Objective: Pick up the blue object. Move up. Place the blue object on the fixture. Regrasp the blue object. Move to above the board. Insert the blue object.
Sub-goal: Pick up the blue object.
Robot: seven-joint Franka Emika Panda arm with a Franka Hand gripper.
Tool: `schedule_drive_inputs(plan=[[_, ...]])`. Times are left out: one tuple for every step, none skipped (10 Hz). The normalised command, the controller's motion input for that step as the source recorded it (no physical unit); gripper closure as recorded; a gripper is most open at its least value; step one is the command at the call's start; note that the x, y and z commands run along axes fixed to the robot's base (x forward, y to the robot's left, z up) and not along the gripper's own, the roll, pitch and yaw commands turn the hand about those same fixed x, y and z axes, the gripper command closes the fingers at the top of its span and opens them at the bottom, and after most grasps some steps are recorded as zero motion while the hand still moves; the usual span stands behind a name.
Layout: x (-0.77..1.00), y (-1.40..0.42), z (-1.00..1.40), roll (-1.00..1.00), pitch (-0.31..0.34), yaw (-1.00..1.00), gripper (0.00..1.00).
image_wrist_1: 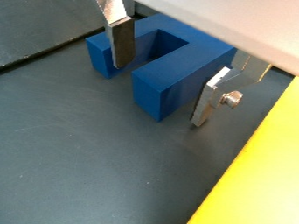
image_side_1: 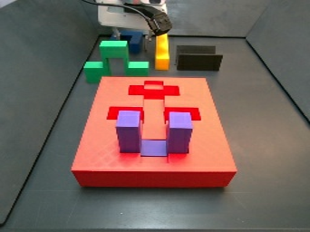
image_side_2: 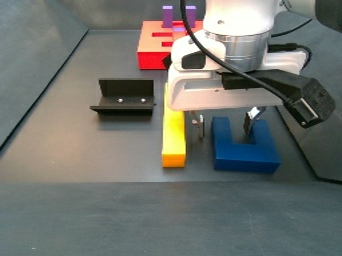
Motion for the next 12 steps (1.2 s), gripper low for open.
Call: schedule_drive_inputs(plan=[[0.0,-0.05,0.0,0.0,0.0,0.02,0.0],[0.0,0.0,0.0,-0.01,0.0,0.0,0.0],[0.0,0.0,-0.01,-0.09,0.0,-0.1,0.0],[0.0,0.05,0.0,-0.11,0.0,-0.19,0.0],[0.01,0.04,0.0,-0.09,0.0,-0.24,0.0],[0.0,0.04,0.0,-0.02,0.01,-0.32,0.0],[0.0,0.01,0.0,0.0,0.017,-0.31,0.0],[0.0,0.0,0.0,0.0,0.014,-0.29,0.0],[0.0,0.0,0.0,-0.01,0.0,-0.13,0.0],[0.0,0.0,-0.03,-0.08,-0.017,-0.04,0.0],[0.0,0.0,-0.03,-0.07,-0.03,0.0,0.0],[0.0,0.0,-0.05,-0.07,-0.056,0.0,0.0]])
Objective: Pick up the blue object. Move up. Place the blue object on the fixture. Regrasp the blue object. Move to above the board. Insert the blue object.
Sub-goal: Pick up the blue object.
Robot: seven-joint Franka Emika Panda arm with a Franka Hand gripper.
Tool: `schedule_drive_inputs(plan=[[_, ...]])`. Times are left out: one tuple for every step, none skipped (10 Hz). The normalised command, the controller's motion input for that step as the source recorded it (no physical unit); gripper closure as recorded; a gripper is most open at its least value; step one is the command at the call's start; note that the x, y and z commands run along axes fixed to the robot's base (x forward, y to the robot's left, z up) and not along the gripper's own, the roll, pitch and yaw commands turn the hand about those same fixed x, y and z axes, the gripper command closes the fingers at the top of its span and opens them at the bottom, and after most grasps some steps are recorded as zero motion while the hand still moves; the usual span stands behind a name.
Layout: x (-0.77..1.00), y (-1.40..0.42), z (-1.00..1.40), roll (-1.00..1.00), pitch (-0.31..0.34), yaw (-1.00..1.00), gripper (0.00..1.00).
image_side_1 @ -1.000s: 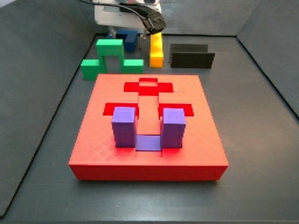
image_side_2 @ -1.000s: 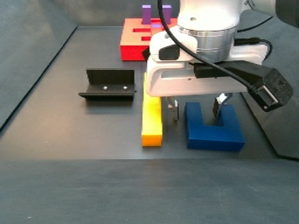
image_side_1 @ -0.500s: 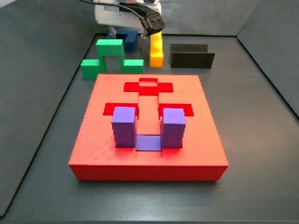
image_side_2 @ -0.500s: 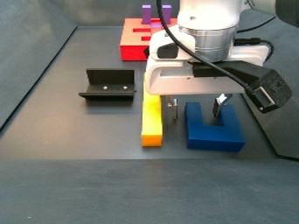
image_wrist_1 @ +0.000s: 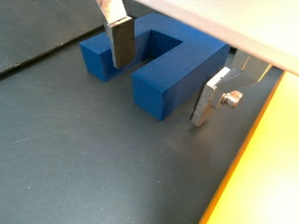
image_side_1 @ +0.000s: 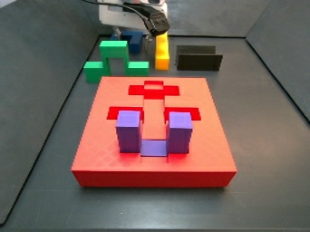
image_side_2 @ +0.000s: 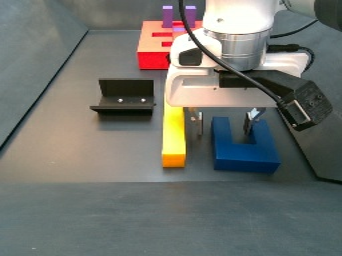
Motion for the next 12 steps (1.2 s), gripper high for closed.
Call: schedule_drive_inputs(plan=[[0.0,0.0,-0.06,-0.09,-0.064,0.0,0.0],[0.0,0.0,-0.05,-0.09,-0.069,0.01,0.0],[0.0,-0.06,-0.03,-0.04,-0.067,0.04,0.0],[-0.01,-0.05,-0.02,0.0,-0.056,0.06,0.0],[0.0,-0.05,-0.02,0.0,-0.044,0.07,0.0],[-0.04,0.0,0.0,0.0,-0.043,0.0,0.0],[-0.06,0.0,0.0,0.0,-0.066,0.0,0.0],[-0.07,0.0,0.0,0.0,-0.067,0.0,0.0],[-0.11,0.0,0.0,0.0,-0.054,0.01,0.0],[-0.13,0.0,0.0,0.01,-0.079,0.0,0.0],[-0.08,0.0,0.0,0.0,-0.044,0.0,0.0],[0.0,0.0,0.0,0.0,0.0,0.0,1.0]])
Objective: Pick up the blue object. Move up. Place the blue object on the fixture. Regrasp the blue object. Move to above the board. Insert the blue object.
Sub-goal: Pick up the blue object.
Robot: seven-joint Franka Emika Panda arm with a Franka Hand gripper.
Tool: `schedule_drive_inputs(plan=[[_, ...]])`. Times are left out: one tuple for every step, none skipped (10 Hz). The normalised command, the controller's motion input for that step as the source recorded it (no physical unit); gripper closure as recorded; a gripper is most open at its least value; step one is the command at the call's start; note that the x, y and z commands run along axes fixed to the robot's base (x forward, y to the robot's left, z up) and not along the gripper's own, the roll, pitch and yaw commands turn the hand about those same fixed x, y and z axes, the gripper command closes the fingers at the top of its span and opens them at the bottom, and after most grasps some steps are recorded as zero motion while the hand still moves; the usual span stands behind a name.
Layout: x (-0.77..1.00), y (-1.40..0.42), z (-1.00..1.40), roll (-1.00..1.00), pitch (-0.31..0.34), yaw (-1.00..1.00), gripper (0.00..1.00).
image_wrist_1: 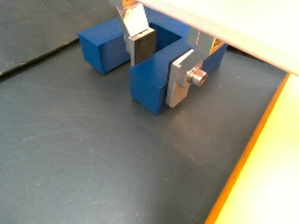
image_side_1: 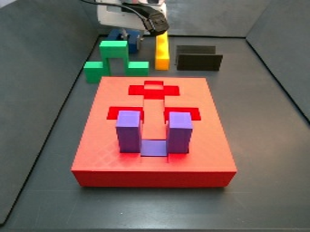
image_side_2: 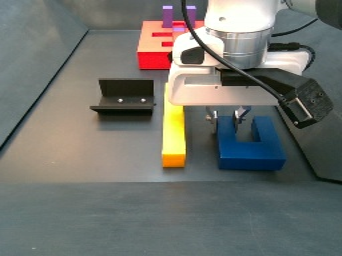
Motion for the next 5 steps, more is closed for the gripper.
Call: schedule_drive_inputs(plan=[[0.0,0.0,0.0,0.0,0.0,0.0,1.0],[0.0,0.0,0.0,0.0,0.0,0.0,1.0],[0.0,0.0,0.0,0.0,0.0,0.0,1.0],[0.0,0.0,0.0,0.0,0.0,0.0,1.0],[0.0,0.0,0.0,0.0,0.0,0.0,1.0]])
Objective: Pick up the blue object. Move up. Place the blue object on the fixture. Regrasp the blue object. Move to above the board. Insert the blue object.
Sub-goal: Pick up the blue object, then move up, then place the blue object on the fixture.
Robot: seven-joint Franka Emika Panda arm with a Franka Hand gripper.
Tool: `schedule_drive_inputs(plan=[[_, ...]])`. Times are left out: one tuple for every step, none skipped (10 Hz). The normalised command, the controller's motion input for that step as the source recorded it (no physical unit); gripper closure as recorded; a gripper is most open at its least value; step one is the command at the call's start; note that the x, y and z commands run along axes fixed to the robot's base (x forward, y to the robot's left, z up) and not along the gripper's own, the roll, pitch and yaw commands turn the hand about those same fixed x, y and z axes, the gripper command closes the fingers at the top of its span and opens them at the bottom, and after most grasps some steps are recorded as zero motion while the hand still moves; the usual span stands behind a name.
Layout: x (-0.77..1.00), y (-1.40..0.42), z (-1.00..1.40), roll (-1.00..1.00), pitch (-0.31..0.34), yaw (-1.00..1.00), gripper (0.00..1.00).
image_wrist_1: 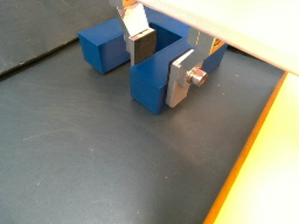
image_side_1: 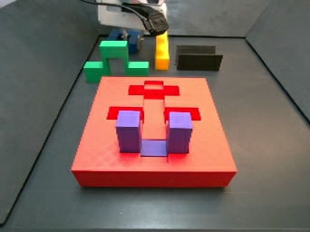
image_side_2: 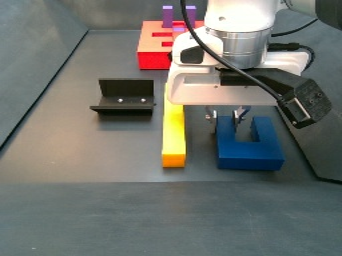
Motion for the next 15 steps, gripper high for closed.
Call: schedule_drive_inputs(plan=[[0.0,0.0,0.0,0.0,0.0,0.0,1.0],[0.0,0.0,0.0,0.0,0.0,0.0,1.0],[0.0,0.0,0.0,0.0,0.0,0.0,1.0],[0.0,0.0,0.0,0.0,0.0,0.0,1.0],[0.0,0.0,0.0,0.0,0.0,0.0,1.0],[0.0,0.0,0.0,0.0,0.0,0.0,1.0],[0.0,0.0,0.0,0.0,0.0,0.0,1.0],[0.0,0.0,0.0,0.0,0.0,0.0,1.0],[0.0,0.0,0.0,0.0,0.0,0.0,1.0],[0.0,0.0,0.0,0.0,0.0,0.0,1.0],[0.0,0.0,0.83,0.0,0.0,0.0,1.0],[0.0,0.0,0.83,0.0,0.0,0.02,1.0],[-0.04,-0.01,0.65,0.0,0.045,0.02,1.0],[0.0,0.0,0.27,0.03,0.028,0.01,1.0],[0.0,0.0,-0.02,0.0,0.0,0.0,1.0]])
